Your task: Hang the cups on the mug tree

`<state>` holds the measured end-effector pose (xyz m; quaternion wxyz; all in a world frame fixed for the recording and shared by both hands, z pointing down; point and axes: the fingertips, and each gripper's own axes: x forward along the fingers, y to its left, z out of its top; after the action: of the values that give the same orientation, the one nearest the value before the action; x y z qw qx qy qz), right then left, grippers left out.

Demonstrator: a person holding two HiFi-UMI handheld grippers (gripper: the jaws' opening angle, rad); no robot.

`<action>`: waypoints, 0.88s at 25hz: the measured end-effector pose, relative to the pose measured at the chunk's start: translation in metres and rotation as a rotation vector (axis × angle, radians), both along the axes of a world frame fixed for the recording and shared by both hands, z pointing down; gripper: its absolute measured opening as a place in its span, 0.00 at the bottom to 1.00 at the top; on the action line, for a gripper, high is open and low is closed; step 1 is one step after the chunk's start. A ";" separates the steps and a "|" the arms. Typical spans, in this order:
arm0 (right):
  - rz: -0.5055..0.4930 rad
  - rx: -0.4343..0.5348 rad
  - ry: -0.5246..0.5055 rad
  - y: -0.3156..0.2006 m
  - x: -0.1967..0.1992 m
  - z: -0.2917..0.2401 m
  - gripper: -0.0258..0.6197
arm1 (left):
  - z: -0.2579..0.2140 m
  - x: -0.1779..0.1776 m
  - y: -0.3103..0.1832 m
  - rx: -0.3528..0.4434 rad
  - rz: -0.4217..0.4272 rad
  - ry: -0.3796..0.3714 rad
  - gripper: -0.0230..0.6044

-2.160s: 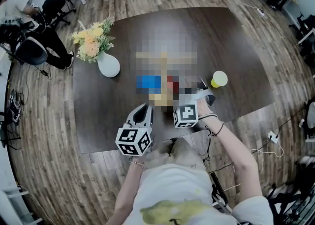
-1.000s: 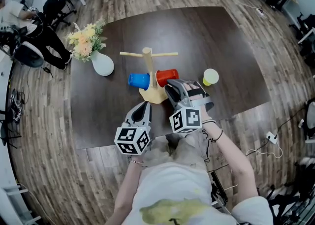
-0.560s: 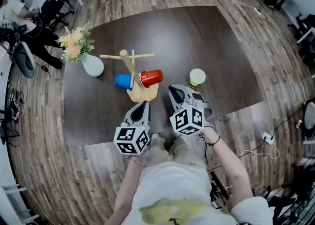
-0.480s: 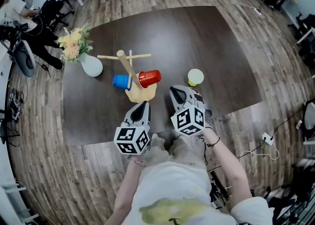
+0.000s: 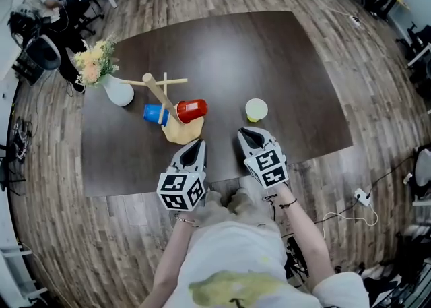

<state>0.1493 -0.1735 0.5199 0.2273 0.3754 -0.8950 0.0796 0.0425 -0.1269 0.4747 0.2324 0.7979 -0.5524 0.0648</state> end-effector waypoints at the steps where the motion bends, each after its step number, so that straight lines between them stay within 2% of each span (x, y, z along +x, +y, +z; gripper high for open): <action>1: 0.013 -0.007 -0.011 -0.001 0.006 0.002 0.08 | 0.001 0.004 -0.001 -0.002 0.001 -0.001 0.07; 6: 0.083 -0.057 -0.043 -0.010 0.033 0.019 0.09 | 0.005 0.022 -0.010 -0.011 0.002 0.004 0.07; 7: 0.096 -0.067 -0.049 -0.013 0.038 0.023 0.12 | 0.006 0.025 -0.012 -0.013 0.003 0.006 0.07; 9: 0.117 -0.089 -0.073 -0.018 0.046 0.030 0.24 | 0.009 0.032 -0.015 -0.019 0.005 0.009 0.07; 15: 0.150 -0.108 -0.076 -0.041 0.059 0.048 0.46 | 0.016 0.046 -0.026 -0.033 0.009 0.010 0.07; 18: 0.145 -0.098 -0.051 -0.054 0.059 0.056 0.54 | 0.017 0.048 -0.030 -0.038 0.005 0.002 0.07; 22: 0.142 -0.071 -0.008 -0.072 0.057 0.061 0.58 | 0.019 0.048 -0.033 -0.046 -0.008 -0.003 0.07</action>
<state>0.2059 -0.2454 0.5811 0.2305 0.4293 -0.8637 0.1286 0.0902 -0.1603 0.4938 0.2499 0.7900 -0.5544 0.0779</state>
